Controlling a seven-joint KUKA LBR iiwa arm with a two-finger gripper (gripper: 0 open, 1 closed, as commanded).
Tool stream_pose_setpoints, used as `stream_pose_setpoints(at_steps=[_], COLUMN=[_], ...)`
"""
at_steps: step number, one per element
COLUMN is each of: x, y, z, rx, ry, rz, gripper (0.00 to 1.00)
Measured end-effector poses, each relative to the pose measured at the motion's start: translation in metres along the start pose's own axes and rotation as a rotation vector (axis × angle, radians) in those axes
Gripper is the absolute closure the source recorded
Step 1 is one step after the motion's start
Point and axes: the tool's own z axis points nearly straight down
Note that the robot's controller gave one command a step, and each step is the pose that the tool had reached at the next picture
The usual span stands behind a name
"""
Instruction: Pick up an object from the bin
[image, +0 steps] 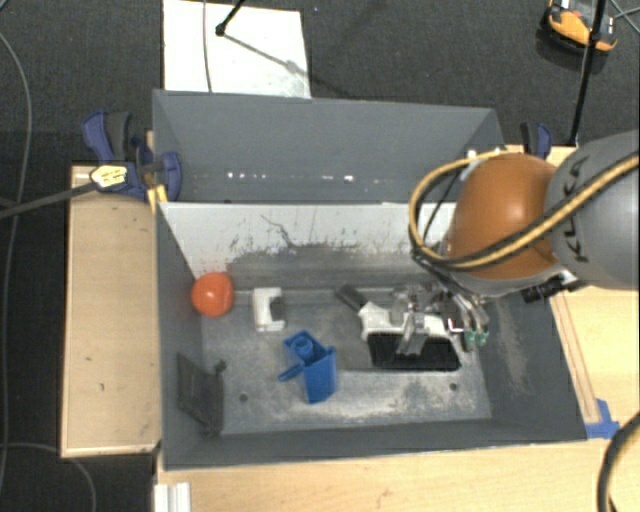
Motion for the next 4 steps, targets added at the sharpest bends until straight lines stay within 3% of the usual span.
stream_pose_setpoints(at_steps=[1,2,3,4], x=[0.009,-0.011,0.004,-0.007], y=[0.001,0.023,0.038,0.038], z=[0.0,0.001,0.001,-0.064], rx=[-0.001,0.0,0.0,-0.001], ry=[0.036,-0.007,0.037,0.014], rz=[-0.002,0.015,0.01,0.012], gripper=[1.0,1.0,1.0,1.0])
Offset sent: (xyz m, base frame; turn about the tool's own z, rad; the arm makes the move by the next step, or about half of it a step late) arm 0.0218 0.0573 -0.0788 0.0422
